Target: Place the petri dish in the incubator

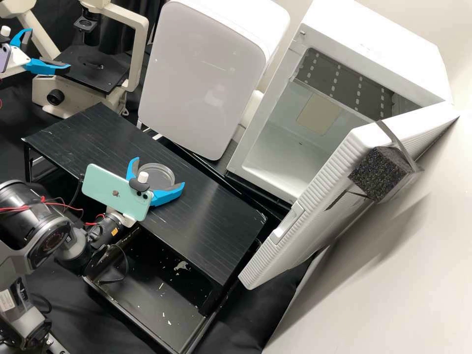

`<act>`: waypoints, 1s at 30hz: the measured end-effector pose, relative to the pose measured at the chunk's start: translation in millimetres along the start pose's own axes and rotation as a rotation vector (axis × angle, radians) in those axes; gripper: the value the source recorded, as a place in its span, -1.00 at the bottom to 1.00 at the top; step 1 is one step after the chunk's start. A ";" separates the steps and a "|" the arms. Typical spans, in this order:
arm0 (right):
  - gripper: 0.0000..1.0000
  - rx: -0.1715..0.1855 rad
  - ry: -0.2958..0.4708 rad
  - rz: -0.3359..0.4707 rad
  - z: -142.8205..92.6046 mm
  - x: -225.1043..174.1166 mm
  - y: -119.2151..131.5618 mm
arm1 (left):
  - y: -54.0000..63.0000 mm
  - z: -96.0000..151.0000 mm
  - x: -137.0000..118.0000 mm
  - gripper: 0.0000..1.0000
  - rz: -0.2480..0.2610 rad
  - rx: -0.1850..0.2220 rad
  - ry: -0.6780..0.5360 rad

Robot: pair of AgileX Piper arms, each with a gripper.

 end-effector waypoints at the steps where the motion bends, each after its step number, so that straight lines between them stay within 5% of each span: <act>1: -1.00 0.000 0.002 -0.002 -0.2 0.0 -0.1 | 0.0 0.0 0.0 1.00 0.000 0.000 0.000; 18: -1.00 0.033 0.013 0.005 4.6 -1.4 10.3 | 0.0 0.0 0.0 1.00 0.000 0.000 0.000; 30: -1.00 0.109 -0.069 0.170 31.3 -6.2 57.4 | 0.0 0.0 0.0 1.00 0.000 0.000 0.000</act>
